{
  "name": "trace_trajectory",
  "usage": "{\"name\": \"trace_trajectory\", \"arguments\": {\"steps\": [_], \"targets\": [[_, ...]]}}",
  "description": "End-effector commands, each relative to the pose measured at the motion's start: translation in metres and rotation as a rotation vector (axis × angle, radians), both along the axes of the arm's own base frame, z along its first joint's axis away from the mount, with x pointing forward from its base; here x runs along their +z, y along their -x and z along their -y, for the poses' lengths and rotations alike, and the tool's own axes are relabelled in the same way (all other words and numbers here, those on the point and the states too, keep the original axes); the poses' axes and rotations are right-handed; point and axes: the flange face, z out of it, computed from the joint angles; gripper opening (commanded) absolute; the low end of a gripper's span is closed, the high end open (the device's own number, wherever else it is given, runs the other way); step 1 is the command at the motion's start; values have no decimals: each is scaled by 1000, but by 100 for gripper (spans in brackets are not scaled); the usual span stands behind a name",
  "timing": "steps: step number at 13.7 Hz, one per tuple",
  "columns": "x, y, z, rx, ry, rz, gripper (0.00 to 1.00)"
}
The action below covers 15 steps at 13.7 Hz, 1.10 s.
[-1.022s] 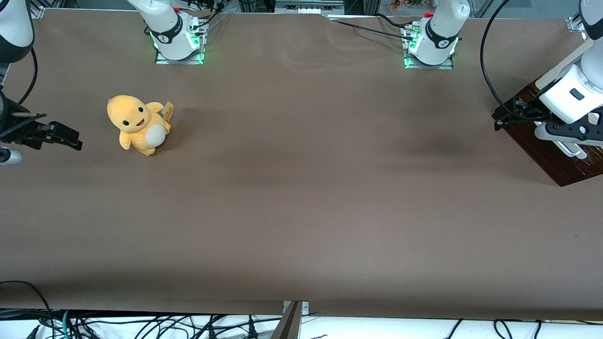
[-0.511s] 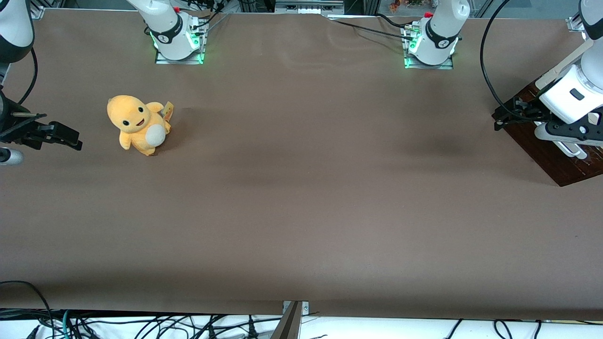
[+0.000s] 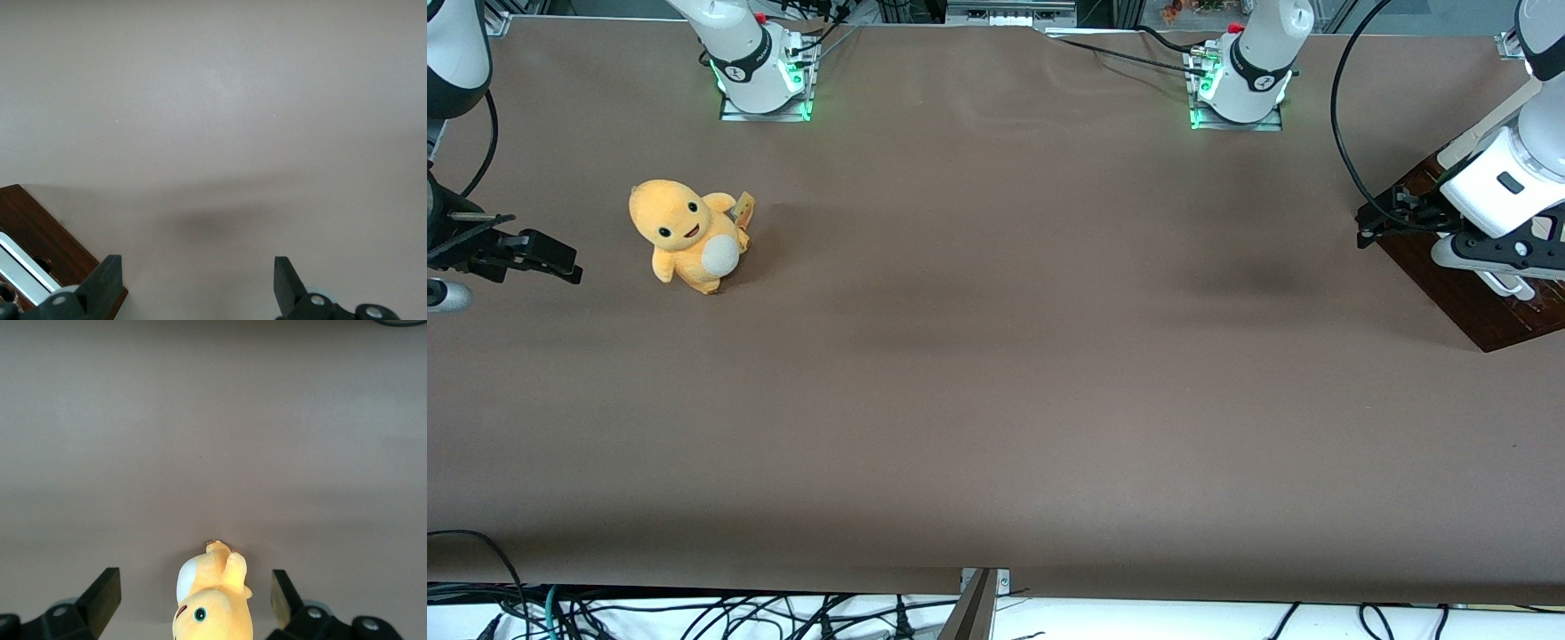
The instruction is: Open lower drawer with left arm only
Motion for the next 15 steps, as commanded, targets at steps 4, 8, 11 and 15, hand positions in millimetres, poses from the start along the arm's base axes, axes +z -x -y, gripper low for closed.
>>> {"name": "trace_trajectory", "arguments": {"steps": [4,8,11,15], "targets": [[0,-5,-2,10,13,-20,100],[-7,-9,-7,18,9,-26,100],[-5,-9,-5,9,9,-24,100],[-16,-19,-10,13,20,-38,100]]}}
